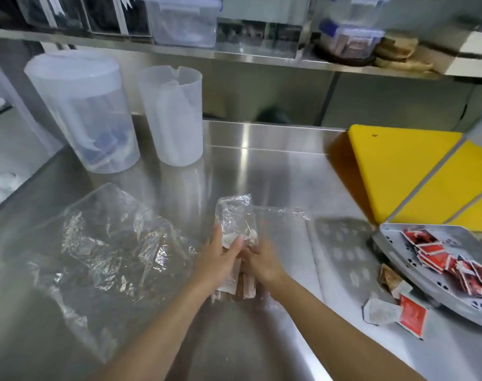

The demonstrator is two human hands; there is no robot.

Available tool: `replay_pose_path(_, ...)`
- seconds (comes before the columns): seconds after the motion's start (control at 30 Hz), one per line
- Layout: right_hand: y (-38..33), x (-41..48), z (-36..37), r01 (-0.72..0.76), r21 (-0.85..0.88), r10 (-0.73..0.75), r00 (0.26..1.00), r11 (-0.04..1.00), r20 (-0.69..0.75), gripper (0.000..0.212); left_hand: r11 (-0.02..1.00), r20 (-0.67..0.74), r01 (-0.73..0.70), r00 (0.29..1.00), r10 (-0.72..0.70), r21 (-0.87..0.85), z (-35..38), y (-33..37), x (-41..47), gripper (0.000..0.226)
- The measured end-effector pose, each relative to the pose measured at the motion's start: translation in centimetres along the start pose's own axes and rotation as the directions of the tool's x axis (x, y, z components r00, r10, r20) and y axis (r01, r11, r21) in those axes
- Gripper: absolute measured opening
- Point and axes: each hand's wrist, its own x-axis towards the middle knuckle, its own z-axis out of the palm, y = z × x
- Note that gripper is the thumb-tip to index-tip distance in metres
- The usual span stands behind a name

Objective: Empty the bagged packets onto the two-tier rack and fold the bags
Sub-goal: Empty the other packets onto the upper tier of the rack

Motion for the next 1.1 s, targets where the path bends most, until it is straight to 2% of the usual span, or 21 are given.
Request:
replay_pose_path(0.03, 0.1, -0.4, -0.1, -0.040, 0.141, 0.032, 0.998, 0.989, 0.059, 0.052, 0.996, 0.037, 0.073, 0.997, -0.071, -0.054, 0.7, -0.2, 0.3, 0.075)
replay_pose_path(0.13, 0.0, -1.0, -0.1, -0.080, 0.220, 0.040, 0.983, 0.972, 0.180, 0.038, 0.983, 0.071, 0.165, 0.985, -0.160, -0.077, 1.7, -0.7, 0.5, 0.070)
replay_pose_path(0.17, -0.3, -1.1, -0.1, -0.097, 0.254, 0.046, 0.979, 0.962, 0.200, 0.035, 0.974, 0.079, 0.178, 0.983, -0.168, -0.140, 1.8, -0.4, 0.5, 0.070)
replay_pose_path(0.23, -0.6, -1.1, -0.2, -0.099, 0.335, 0.046, 0.986, 0.937, 0.163, 0.029, 0.929, 0.077, 0.195, 0.981, -0.180, -0.313, 1.7, 0.3, 0.5, 0.073)
replay_pose_path(0.33, -1.2, -1.3, -0.8, -0.006, 0.360, -0.034, 0.994, 0.933, 0.105, 0.029, 0.874, 0.067, 0.260, 0.964, -0.256, -0.411, 0.9, 1.9, 0.7, 0.083)
replay_pose_path(0.47, -2.2, -1.5, -2.1, 0.128, 0.346, -0.179, 0.976, 0.929, 0.122, 0.028, 0.719, 0.250, 0.373, 0.928, -0.277, -0.586, -0.4, 2.8, 1.4, 0.060)
replay_pose_path(0.53, -2.4, -1.4, -2.7, 0.156, 0.333, -0.172, 0.985, 0.930, 0.018, 0.023, 0.676, 0.283, 0.390, 0.920, -0.270, -0.625, -0.6, 2.8, 1.4, 0.044)
replay_pose_path(0.6, -1.8, -1.0, -3.6, 0.216, 0.202, -0.185, 0.970, 0.955, -0.160, 0.017, 0.694, 0.250, 0.350, 0.937, -0.246, -0.629, -0.6, 2.4, 1.3, 0.031)
replay_pose_path(0.63, -1.4, -0.7, -4.2, 0.225, 0.074, -0.202, 0.951, 0.972, -0.232, 0.022, 0.707, 0.245, 0.327, 0.944, -0.219, -0.627, -0.8, 2.3, 1.2, 0.025)
replay_pose_path(0.7, -0.6, 0.0, -5.6, 0.219, -0.137, -0.250, 0.926, 0.966, -0.284, 0.042, 0.725, 0.283, 0.314, 0.944, -0.170, -0.613, -1.6, 2.4, 1.0, 0.020)
replay_pose_path(0.83, -1.1, 1.6, -8.2, 0.248, -0.432, -0.348, 0.922, 0.867, -0.170, 0.093, 0.745, 0.407, 0.335, 0.909, -0.094, -0.577, -2.9, 2.6, 0.8, 0.037)
replay_pose_path(0.9, -2.0, 2.4, -9.7, 0.248, -0.582, -0.363, 0.927, 0.775, -0.089, 0.104, 0.755, 0.435, 0.330, 0.898, -0.066, -0.567, -3.3, 2.6, 1.0, 0.042)
replay_pose_path(0.93, -2.7, 2.8, -10.6, 0.244, -0.580, -0.328, 0.944, 0.777, -0.042, 0.095, 0.760, 0.444, 0.331, 0.894, -0.062, -0.560, -3.4, 2.5, 1.2, 0.043)
replay_pose_path(1.0, -4.0, 3.0, -12.2, 0.202, -0.443, -0.200, 0.978, 0.873, 0.051, 0.055, 0.790, 0.431, 0.328, 0.898, -0.090, -0.518, -3.2, 2.9, 1.5, 0.040)
replay_pose_path(1.03, -4.3, 3.1, -12.8, 0.152, -0.363, -0.147, 0.988, 0.919, 0.042, 0.036, 0.851, 0.367, 0.269, 0.925, -0.098, -0.450, -2.9, 3.1, 1.7, 0.034)
replay_pose_path(1.07, -4.5, 3.2, -13.1, 0.094, -0.279, -0.099, 0.995, 0.956, -0.002, 0.023, 0.927, 0.243, 0.181, 0.965, -0.103, -0.329, -2.5, 3.5, 1.9, 0.026)
replay_pose_path(1.1, -4.8, 3.1, -13.4, 0.036, -0.168, -0.044, 0.998, 0.985, -0.046, 0.020, 0.979, 0.071, 0.094, 0.994, -0.082, -0.181, -2.0, 3.7, 2.1, 0.021)
